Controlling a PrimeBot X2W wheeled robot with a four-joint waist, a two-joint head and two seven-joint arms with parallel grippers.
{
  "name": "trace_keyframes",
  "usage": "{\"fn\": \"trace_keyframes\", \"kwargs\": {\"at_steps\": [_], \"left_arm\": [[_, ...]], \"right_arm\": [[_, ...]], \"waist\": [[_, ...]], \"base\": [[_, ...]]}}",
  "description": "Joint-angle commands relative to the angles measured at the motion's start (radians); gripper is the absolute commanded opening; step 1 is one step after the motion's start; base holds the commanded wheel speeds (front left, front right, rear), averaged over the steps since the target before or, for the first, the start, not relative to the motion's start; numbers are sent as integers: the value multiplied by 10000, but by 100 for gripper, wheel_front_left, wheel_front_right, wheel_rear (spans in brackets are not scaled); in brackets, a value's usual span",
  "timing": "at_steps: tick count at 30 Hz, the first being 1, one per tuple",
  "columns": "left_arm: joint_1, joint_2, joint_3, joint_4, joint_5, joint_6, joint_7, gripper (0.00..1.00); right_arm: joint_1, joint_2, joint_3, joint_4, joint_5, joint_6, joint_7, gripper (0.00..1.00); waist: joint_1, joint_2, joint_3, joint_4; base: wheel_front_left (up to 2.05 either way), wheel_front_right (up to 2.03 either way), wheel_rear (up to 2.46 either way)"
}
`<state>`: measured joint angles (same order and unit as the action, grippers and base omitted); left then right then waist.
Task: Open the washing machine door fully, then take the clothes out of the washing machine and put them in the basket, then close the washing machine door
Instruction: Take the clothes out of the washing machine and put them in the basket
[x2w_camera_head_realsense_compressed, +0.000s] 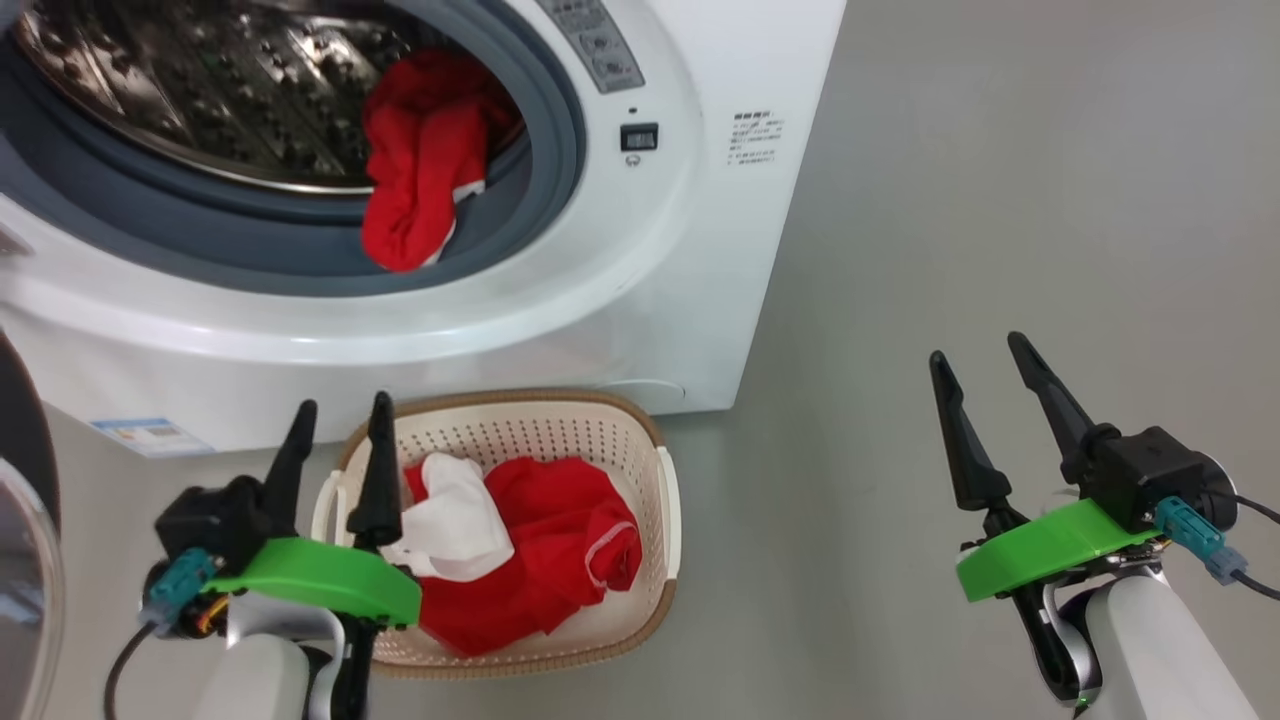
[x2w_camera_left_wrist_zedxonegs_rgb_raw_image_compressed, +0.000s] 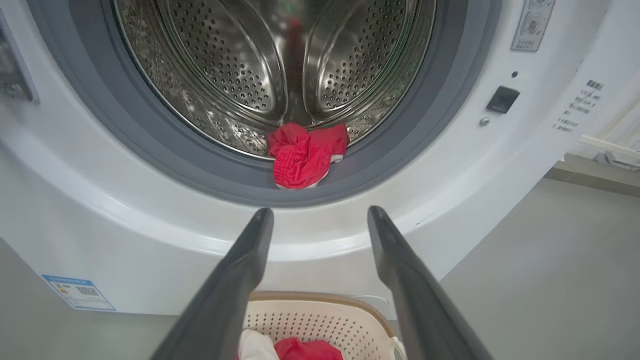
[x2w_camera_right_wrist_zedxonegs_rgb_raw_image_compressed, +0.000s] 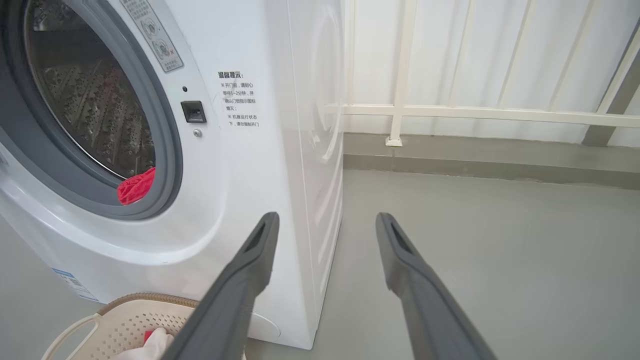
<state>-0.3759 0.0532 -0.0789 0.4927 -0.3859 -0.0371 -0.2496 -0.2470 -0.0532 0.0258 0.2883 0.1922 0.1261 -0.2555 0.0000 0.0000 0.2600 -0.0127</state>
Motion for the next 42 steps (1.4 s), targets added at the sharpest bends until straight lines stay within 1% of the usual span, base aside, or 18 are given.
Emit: {"fn": "trace_keyframes", "kwargs": {"at_steps": [1, 10, 14, 17, 23, 28, 42], "left_arm": [[182, 198, 442, -487, 151, -49, -122, 100], [1323, 145, 1146, -2632, 946, -500, -122, 100], [1924, 169, 1324, -3113, 1372, -553, -122, 100], [2351, 147, 1528, -3481, 1499, -575, -122, 100], [3325, 104, 1731, -3699, 1789, -604, -122, 100], [3858, 70, 1813, -3792, 1965, -612, -122, 100], [4015, 28, 1676, -3842, 1991, -770, -122, 100]], "right_arm": [[101, -2, 143, -206, -42, 46, -63, 100], [545, 19, -135, -228, -182, 46, -63, 100], [880, 25, -284, -362, -197, 46, -63, 100], [1187, 26, -412, -493, -171, 46, -63, 100], [1803, 28, -566, -554, -191, 46, -63, 100], [2144, 29, -557, -900, -146, 46, -63, 100], [2434, 29, -655, -1155, -128, 46, -63, 100]], "waist": [[0, 0, -408, -23], [0, 0, -1100, -178], [0, 0, -1475, -249], [0, 0, -1808, -300], [0, 0, -2539, -444], [0, 0, -2790, -553], [0, 0, -2875, -440]], "base": [[0, 0, 0], [0, 0, 0], [0, 0, 0], [0, 0, 0], [0, 0, 0], [0, 0, 0], [0, 0, 0]]}}
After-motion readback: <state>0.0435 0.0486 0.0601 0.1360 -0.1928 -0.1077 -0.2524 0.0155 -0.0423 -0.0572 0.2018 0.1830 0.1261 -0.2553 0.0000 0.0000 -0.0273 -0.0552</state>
